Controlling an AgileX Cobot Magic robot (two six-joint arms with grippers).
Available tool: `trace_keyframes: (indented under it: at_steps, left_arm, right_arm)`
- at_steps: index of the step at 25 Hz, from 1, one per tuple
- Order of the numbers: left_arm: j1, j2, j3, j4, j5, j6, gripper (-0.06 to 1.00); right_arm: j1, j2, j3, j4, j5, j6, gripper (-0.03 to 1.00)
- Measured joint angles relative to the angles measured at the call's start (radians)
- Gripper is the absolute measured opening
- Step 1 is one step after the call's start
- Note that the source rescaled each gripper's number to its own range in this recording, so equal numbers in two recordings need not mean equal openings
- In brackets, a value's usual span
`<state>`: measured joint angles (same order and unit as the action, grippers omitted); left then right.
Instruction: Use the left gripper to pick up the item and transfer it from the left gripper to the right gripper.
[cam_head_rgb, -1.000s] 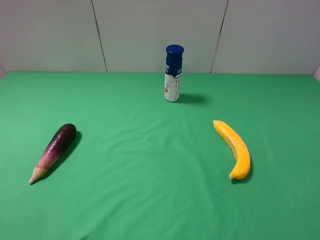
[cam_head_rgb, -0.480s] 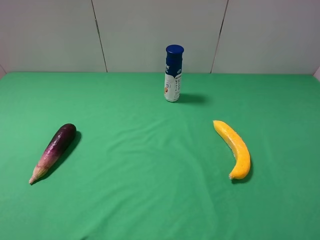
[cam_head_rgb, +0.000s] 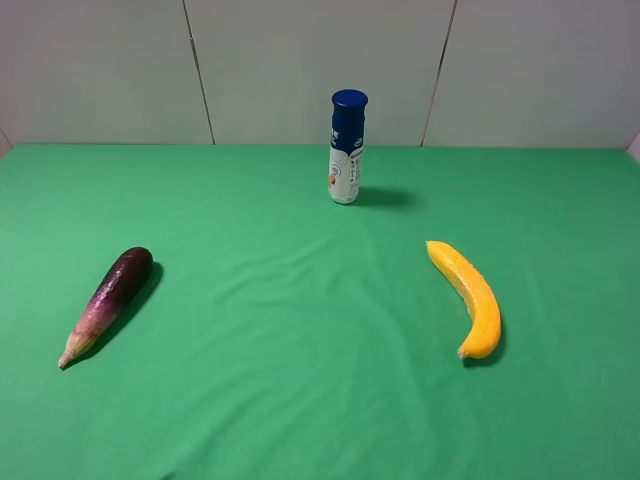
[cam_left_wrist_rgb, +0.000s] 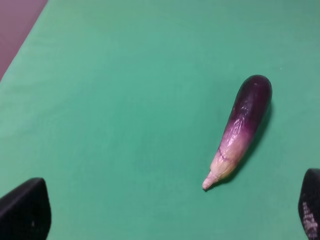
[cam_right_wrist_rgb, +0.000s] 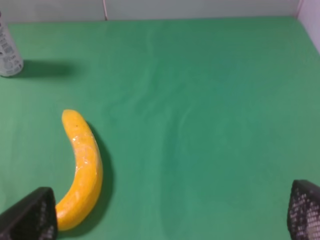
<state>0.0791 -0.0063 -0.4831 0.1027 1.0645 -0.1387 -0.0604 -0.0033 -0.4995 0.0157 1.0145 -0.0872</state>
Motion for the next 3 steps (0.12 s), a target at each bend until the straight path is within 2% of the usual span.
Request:
trace_keyframes:
  at_steps: [3]
  left_arm:
    - [0.000, 0.000, 0.000, 0.000, 0.000, 0.000, 1.00]
  right_arm:
    - [0.000, 0.000, 0.000, 0.000, 0.000, 0.000, 1.00]
